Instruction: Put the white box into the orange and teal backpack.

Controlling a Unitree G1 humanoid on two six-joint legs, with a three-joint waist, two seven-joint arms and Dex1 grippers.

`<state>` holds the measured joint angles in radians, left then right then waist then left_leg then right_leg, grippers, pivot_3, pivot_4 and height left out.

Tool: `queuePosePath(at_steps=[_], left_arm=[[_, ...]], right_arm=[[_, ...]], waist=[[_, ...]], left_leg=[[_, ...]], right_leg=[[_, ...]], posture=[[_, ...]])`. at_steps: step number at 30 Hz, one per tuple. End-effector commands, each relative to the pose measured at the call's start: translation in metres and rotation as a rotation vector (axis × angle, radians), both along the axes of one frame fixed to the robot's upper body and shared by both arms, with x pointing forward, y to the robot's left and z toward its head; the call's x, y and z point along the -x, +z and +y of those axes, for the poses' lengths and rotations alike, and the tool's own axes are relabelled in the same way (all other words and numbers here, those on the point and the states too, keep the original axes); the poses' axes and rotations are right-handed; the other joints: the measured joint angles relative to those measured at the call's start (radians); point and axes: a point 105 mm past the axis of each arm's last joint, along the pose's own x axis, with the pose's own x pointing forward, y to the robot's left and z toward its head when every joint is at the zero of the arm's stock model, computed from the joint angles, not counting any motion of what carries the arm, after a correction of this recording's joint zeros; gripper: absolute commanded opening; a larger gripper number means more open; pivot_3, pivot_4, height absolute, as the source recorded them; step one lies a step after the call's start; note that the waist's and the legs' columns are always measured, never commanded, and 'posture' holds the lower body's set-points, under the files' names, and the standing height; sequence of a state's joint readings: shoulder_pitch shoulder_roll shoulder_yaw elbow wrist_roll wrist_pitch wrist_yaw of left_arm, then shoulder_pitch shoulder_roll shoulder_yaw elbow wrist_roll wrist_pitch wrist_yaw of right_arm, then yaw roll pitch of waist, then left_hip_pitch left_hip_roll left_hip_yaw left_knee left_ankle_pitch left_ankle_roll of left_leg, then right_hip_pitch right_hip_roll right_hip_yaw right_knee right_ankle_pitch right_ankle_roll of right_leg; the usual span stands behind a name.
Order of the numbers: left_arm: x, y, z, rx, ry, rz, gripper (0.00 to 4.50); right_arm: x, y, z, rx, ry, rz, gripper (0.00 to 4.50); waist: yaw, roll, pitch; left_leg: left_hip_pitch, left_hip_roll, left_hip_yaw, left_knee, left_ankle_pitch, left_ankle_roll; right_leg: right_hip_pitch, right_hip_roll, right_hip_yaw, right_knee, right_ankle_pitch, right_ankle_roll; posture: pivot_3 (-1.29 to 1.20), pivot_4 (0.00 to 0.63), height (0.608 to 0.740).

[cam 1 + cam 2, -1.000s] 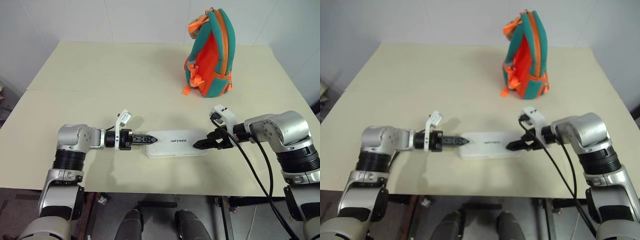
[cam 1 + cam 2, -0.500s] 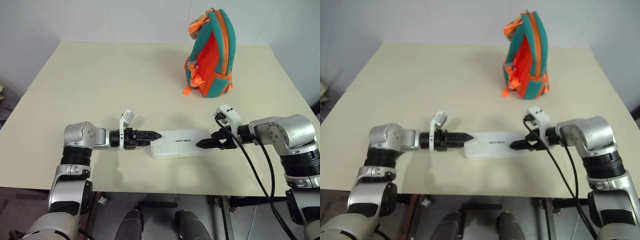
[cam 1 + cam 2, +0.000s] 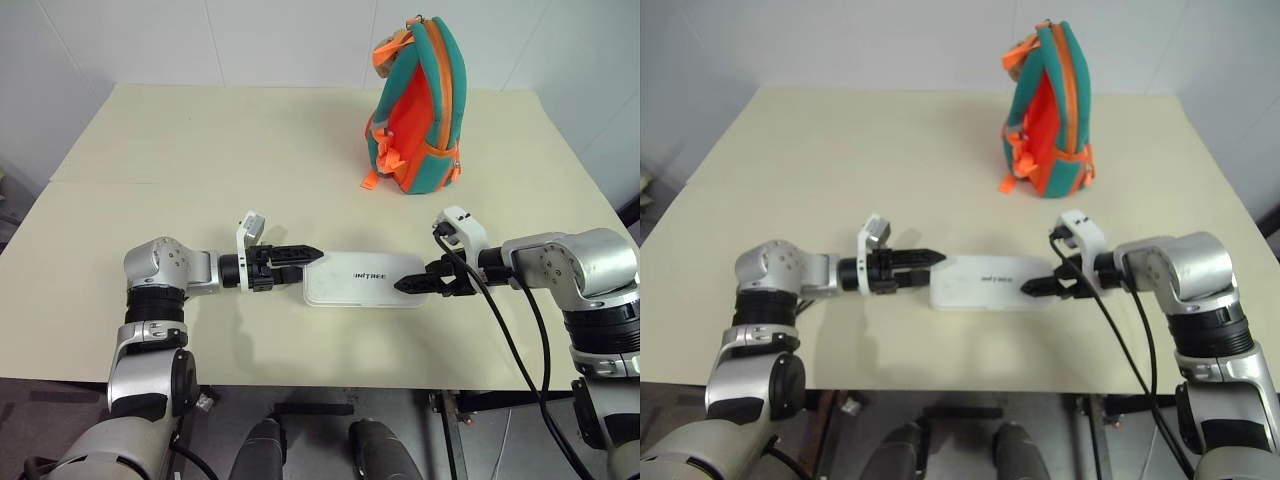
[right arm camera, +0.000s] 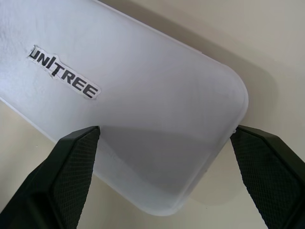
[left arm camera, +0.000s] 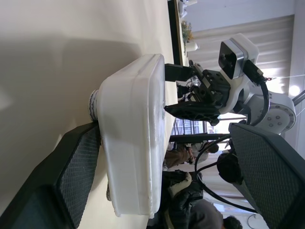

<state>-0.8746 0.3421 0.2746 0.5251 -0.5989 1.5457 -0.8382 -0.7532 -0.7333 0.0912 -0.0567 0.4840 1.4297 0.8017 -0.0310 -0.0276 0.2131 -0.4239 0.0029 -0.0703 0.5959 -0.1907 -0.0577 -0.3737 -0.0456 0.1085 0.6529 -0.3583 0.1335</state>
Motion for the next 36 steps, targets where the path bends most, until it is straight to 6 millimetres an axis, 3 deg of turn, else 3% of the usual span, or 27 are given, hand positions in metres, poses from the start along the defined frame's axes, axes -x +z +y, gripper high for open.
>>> queuePosePath(at_steps=[1,10,18,23,25,28,30,33,36], left_arm=[[0.008,0.024,-0.016,0.115,-0.091,-0.052,4.08],[0.021,0.026,-0.015,0.12,-0.158,-0.057,1.6],[0.031,0.028,-0.008,0.106,-0.192,-0.08,1.5],[0.03,0.041,0.016,0.091,-0.135,-0.151,1.5],[0.027,0.047,0.028,0.089,-0.082,-0.18,1.5],[0.023,0.046,0.058,0.032,0.032,-0.245,1.5],[0.022,0.044,0.069,0.007,0.072,-0.265,1.5],[0.02,0.045,0.08,0.006,0.131,-0.293,1.5],[0.024,0.043,0.082,0.0,0.152,-0.309,1.5]], right_arm=[[0.007,-0.008,0.015,-0.017,0.056,0.022,4.5],[0.008,-0.01,0.017,-0.027,0.054,0.021,4.5],[0.01,-0.006,0.021,-0.059,0.088,-0.007,4.5],[-0.001,0.019,0.011,-0.082,0.085,-0.18,4.5],[-0.016,0.036,0.0,-0.077,0.032,-0.29,4.5],[-0.054,0.085,-0.025,-0.033,-0.127,-0.605,4.5],[-0.07,0.104,-0.036,-0.014,-0.214,-0.728,4.5],[-0.092,0.124,-0.052,0.045,-0.353,-0.866,4.5],[-0.11,0.13,-0.065,0.07,-0.478,-0.905,4.5]], waist=[[0.0,0.0,0.0],[-0.016,0.0,0.0],[-0.021,0.0,0.0],[-0.024,0.0,0.0],[-0.024,0.0,0.0],[-0.029,0.0,0.0],[-0.028,0.0,0.0],[-0.026,0.0,0.0],[-0.025,0.0,0.0]], left_leg=[[0.0,0.0,0.0,0.0,0.0,0.0],[0.0,0.001,0.0,-0.001,0.0,-0.001],[0.0,0.001,0.0,-0.002,0.0,-0.001],[0.0,0.001,0.0,-0.003,0.0,-0.001],[-0.001,0.001,0.001,-0.003,0.0,-0.001],[-0.001,0.001,0.002,-0.002,0.0,-0.001],[0.0,0.001,0.003,-0.003,0.0,-0.001],[0.0,0.002,0.002,-0.005,0.0,-0.001],[-0.001,0.002,0.002,-0.006,0.0,-0.002]], right_leg=[[0.0,0.0,0.0,0.0,0.0,0.0],[-0.001,0.001,0.001,0.0,0.0,0.0],[-0.001,0.001,0.001,0.0,0.0,0.0],[-0.002,0.001,0.001,0.0,0.0,0.0],[-0.002,0.001,0.001,0.0,0.0,0.0],[-0.003,0.0,0.002,0.0,0.0,0.0],[-0.003,0.0,0.002,0.0,0.0,0.0],[-0.003,0.001,0.002,-0.001,-0.001,-0.001],[-0.003,0.0,0.002,-0.003,-0.001,-0.001]], posture=[[0.0,0.15,0.74],[0.0,0.15,0.74],[0.0,0.15,0.74],[0.0,0.15,0.74],[0.0,0.15,0.74],[0.0,0.15,0.74],[0.0,0.15,0.74],[0.0,0.15,0.74],[0.0,0.15,0.74]])
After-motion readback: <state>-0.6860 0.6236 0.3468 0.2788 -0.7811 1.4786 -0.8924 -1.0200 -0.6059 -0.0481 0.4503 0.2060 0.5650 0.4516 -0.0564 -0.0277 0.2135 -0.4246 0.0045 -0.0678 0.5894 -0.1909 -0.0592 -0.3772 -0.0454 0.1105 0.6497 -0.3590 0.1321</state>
